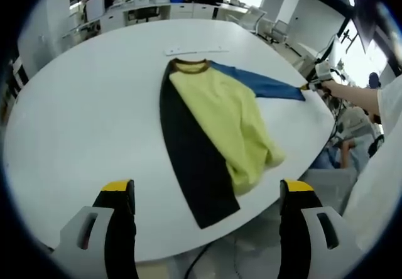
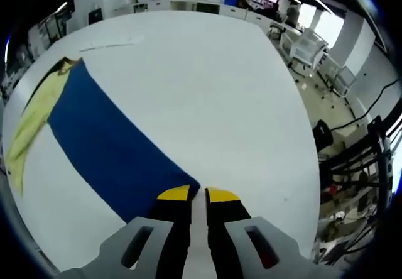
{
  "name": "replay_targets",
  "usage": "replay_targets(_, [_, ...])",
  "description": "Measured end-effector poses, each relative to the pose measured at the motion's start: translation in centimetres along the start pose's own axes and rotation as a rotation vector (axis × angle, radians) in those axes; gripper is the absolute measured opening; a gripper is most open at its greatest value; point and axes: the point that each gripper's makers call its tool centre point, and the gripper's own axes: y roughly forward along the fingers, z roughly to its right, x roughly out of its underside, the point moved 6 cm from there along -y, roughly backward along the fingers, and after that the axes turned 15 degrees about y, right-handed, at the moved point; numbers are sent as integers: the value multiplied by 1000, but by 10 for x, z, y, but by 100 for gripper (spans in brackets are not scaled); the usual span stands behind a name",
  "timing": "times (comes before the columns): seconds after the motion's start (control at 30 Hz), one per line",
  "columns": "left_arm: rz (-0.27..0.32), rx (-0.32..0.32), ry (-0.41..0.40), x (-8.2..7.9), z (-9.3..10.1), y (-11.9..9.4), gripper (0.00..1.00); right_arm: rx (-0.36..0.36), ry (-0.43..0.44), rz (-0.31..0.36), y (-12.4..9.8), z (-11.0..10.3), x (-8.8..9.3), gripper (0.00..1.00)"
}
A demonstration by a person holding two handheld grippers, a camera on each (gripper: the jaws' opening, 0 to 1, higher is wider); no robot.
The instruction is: Fold the garment on the visible template until the final outline fits inside the template.
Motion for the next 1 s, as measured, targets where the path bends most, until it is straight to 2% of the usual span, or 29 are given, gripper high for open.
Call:
replay_targets(0.23, [-1, 0, -3, 4, 1, -3, 92, -3, 3, 7, -8, -1, 0, 10])
replay_targets(0.4, [13, -4, -3, 3, 0, -5, 93, -1, 3, 17, -10, 1, -1, 15])
replay_targets(1.0, [51, -1, 4, 5, 3, -17, 92, -44, -1, 55, -46, -36, 6, 28])
